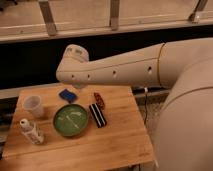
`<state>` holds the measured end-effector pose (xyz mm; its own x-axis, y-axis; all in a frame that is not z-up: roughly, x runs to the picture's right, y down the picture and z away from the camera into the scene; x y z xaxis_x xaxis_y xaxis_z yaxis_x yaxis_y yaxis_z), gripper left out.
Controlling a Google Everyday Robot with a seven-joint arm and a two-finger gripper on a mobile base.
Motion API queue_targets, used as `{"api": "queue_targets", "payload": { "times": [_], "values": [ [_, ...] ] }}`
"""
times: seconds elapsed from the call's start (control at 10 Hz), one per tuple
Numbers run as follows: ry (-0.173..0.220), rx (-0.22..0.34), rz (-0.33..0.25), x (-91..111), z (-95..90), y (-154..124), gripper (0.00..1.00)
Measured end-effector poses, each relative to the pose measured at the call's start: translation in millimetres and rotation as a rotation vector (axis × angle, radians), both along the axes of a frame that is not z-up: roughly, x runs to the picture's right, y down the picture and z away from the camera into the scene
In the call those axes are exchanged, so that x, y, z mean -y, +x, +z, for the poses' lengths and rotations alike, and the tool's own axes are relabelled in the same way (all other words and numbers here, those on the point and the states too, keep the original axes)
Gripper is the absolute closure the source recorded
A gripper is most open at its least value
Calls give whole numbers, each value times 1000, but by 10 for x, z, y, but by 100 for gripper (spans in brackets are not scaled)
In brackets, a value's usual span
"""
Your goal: Knock the bottle over
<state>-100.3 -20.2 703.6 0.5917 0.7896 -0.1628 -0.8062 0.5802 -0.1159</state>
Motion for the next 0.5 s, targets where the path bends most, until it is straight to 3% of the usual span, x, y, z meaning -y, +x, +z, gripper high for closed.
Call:
{"api": "queue_targets", "payload": {
  "times": [0.3,0.5],
  "values": [
    [0,0,-1,-1,0,-1,95],
    [-29,31,-42,-30,-17,-115,100]
  ]
}}
